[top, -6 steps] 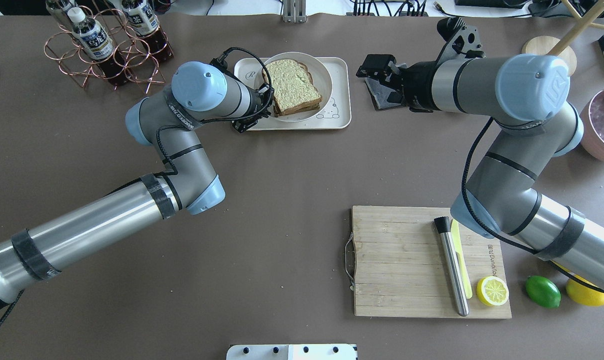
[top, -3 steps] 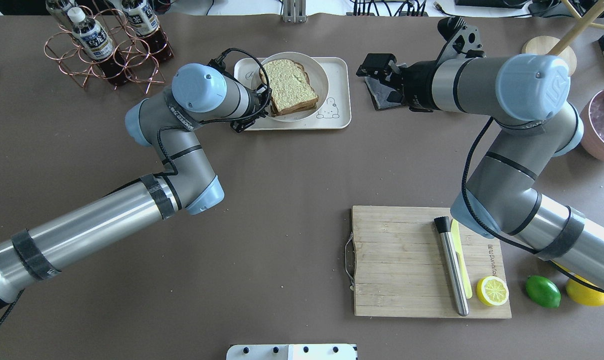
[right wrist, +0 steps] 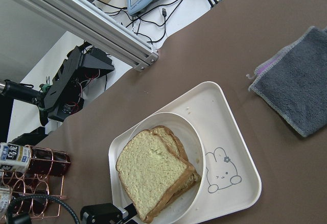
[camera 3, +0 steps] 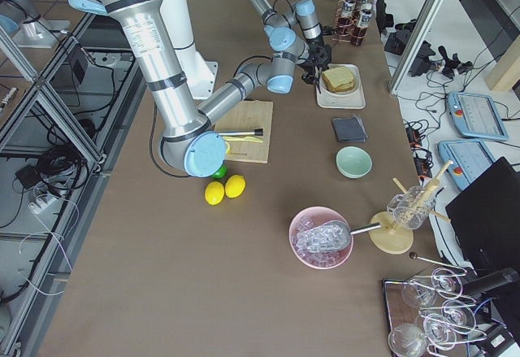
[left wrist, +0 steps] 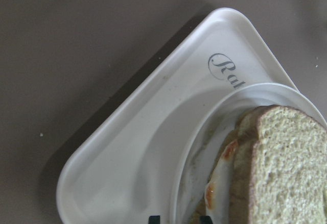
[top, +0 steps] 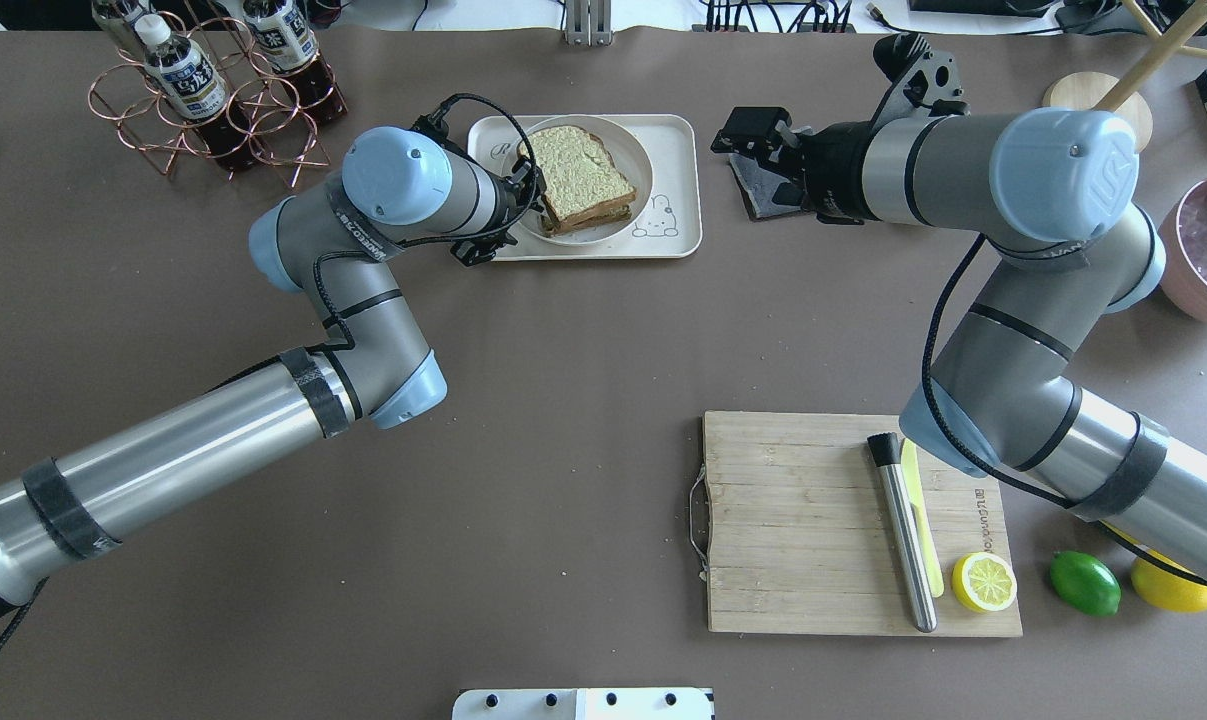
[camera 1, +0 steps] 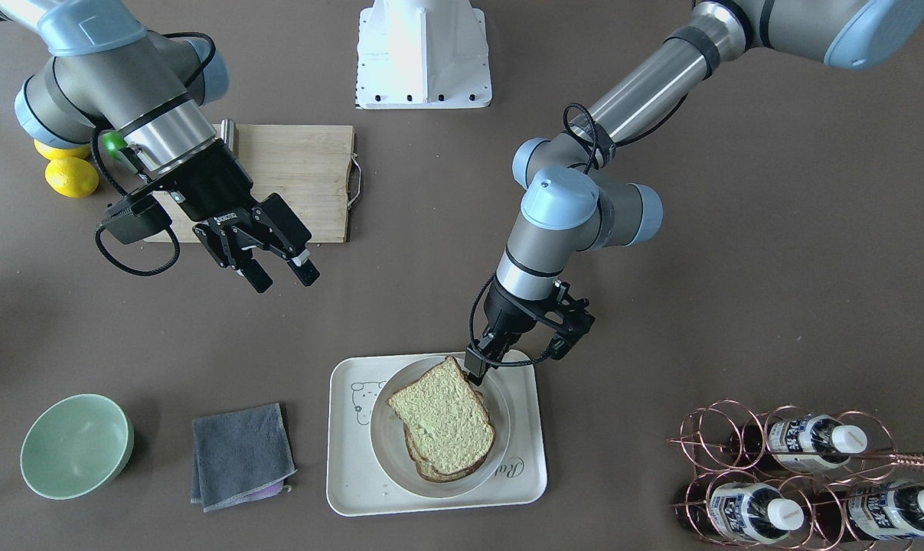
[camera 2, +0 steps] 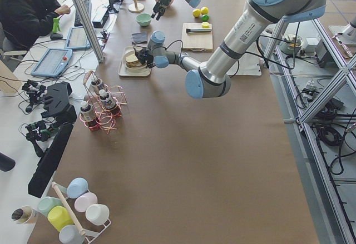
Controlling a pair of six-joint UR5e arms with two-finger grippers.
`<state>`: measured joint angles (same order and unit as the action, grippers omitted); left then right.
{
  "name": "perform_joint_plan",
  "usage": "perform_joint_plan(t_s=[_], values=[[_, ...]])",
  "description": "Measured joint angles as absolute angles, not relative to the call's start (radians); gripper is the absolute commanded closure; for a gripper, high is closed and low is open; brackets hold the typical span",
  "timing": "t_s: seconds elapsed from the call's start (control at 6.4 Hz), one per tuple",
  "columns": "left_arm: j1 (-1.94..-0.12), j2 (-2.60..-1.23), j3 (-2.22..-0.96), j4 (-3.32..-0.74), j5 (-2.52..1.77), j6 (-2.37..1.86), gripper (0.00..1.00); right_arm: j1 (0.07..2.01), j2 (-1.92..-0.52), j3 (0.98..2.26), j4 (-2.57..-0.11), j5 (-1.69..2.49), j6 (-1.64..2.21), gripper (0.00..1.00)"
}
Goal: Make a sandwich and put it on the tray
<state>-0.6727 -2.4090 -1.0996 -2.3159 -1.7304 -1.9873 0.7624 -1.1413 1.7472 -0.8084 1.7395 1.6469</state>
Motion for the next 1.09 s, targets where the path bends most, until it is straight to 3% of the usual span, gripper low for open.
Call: perform_joint_plan(t_s=[0.62, 1.09], values=[[-0.711, -2.370, -1.170, -2.310, -1.756, -1.902, 0.02, 0.767, -1.141, 1.754, -0.807, 1.740, 1.666, 0.01], [-0.721, -2.248, -1.345, -2.277, -1.802, -1.880, 0.02, 0.780, -1.149, 1.776, -0.808, 1.744, 1.664, 0.01]])
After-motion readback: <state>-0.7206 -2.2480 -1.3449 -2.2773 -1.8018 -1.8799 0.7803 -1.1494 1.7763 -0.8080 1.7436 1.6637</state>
